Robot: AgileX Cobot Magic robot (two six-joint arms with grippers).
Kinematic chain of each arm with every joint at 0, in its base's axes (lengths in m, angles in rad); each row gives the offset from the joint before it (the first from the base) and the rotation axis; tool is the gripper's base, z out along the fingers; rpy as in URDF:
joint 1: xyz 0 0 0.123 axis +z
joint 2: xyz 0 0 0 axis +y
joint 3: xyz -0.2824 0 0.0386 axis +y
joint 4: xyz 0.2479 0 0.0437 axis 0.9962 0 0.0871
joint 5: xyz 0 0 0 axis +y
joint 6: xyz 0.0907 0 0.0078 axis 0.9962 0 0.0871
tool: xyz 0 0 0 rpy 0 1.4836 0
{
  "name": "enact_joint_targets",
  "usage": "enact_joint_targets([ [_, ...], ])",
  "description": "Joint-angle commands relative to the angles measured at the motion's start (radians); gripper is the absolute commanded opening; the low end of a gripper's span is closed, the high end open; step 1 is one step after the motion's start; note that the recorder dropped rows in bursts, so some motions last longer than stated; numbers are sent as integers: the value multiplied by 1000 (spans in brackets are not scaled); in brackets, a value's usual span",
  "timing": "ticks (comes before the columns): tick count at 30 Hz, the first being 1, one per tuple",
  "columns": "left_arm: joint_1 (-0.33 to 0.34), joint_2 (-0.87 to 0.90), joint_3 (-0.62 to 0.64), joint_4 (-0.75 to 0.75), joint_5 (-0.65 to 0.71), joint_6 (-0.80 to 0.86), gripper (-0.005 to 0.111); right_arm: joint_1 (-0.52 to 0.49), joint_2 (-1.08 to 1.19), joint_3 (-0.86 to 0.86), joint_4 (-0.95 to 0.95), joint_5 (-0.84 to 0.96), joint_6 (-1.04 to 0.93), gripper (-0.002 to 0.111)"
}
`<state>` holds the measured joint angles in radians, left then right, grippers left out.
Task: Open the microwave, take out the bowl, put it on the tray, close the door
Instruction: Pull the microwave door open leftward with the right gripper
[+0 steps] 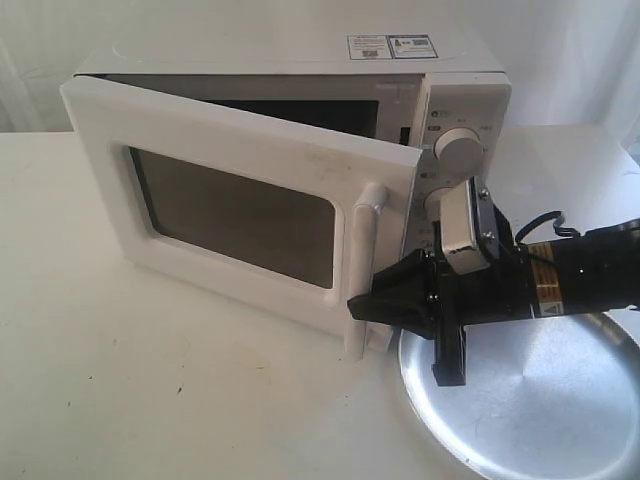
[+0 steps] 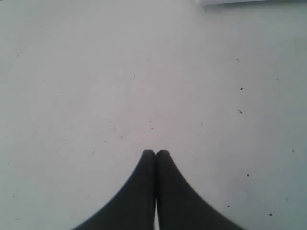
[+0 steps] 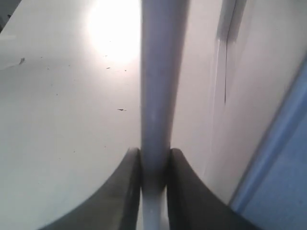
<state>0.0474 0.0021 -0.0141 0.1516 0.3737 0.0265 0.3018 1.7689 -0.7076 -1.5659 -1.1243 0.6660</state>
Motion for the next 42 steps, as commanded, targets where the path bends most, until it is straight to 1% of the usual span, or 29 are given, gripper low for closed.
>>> enact_joint_targets([
  [1, 0, -2, 10, -2, 41, 0, 0, 16, -22, 34, -179, -97, 57, 0],
  [6, 0, -2, 10, -2, 41, 0, 0, 16, -34, 33, -179, -97, 101, 0],
  [8, 0, -2, 10, -2, 41, 0, 0, 16, -34, 33, -179, -97, 101, 3],
  [10, 0, -2, 10, -2, 41, 0, 0, 16, -34, 33, -179, -97, 101, 12],
  [12, 0, -2, 10, -2, 41, 0, 0, 16, -36, 33, -179, -97, 101, 25],
  [14, 0, -2, 10, -2, 41, 0, 0, 16, -36, 33, -179, -97, 101, 41],
  [16, 0, -2, 10, -2, 41, 0, 0, 16, -38, 33, -179, -97, 101, 54],
  [17, 0, -2, 10, -2, 41, 0, 0, 16, -38, 33, -179, -97, 106, 59],
  [18, 0, -2, 10, -2, 41, 0, 0, 16, -41, 33, -179, -97, 116, 61],
  [20, 0, -2, 10, -2, 41, 0, 0, 16, -45, 33, -179, -97, 139, 61],
  [22, 0, -2, 10, -2, 41, 0, 0, 16, -59, 33, -179, 21, 209, 57],
  [23, 0, -2, 10, -2, 41, 0, 0, 16, -80, 33, -179, 119, 311, 52],
  [25, 0, -2, 10, -2, 41, 0, 0, 16, -119, 53, -179, 208, 396, 45],
  [29, 0, -2, 10, -2, 41, 0, 0, 16, -226, 86, -179, 341, 455, 44],
  [31, 0, -2, 10, -2, 41, 0, 0, 16, -292, 93, -179, 401, 504, 39],
  [33, 0, -2, 10, -2, 41, 0, 0, 16, -350, 94, -179, 509, 538, 21],
  [34, 0, -2, 10, -2, 41, 0, 0, 16, -377, 94, -179, 567, 558, 7],
  [35, 0, -2, 10, -2, 41, 0, 0, 16, -383, 93, -152, 588, 558, 0],
  [36, 0, -2, 10, -2, 41, 0, 0, 16, -381, 93, -56, 568, 511, 0],
  [38, 0, -2, 10, -2, 41, 0, 0, 16, -371, 93, 11, 471, 443, 0],
  [42, 0, -2, 10, -2, 41, 0, 0, 16, -369, 93, 22, 304, 424, 0],
])
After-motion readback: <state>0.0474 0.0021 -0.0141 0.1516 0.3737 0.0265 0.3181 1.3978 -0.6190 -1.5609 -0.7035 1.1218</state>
